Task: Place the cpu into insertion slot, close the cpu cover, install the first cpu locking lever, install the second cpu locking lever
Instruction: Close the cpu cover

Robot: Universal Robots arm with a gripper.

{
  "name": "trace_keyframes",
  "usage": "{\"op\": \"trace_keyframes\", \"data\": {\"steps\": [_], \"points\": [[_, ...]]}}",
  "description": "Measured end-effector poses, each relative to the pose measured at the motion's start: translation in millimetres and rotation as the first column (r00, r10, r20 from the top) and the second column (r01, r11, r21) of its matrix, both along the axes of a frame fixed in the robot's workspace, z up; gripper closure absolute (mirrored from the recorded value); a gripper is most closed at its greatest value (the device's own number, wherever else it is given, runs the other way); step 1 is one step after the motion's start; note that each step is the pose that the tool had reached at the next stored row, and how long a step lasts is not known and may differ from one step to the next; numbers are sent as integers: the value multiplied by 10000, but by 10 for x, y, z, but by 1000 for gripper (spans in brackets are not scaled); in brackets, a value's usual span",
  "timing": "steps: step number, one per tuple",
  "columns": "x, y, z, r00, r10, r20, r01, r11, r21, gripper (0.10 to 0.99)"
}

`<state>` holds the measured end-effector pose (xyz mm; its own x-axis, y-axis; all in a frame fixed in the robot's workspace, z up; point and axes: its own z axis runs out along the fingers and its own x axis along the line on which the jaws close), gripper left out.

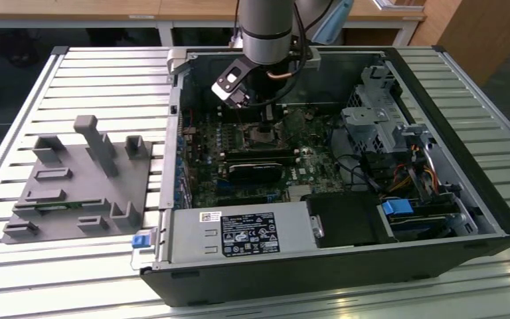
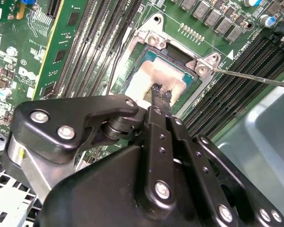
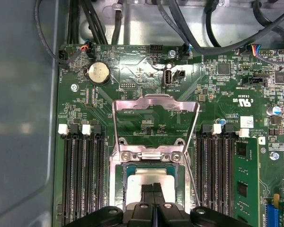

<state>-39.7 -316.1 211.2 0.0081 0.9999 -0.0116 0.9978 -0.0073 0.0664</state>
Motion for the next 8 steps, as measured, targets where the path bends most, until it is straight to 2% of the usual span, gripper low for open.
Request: {"op": "trace_keyframes", "data": {"steps": [8], "points": [[0, 0, 72, 10000, 0, 0, 0, 10000, 1, 976]]}}
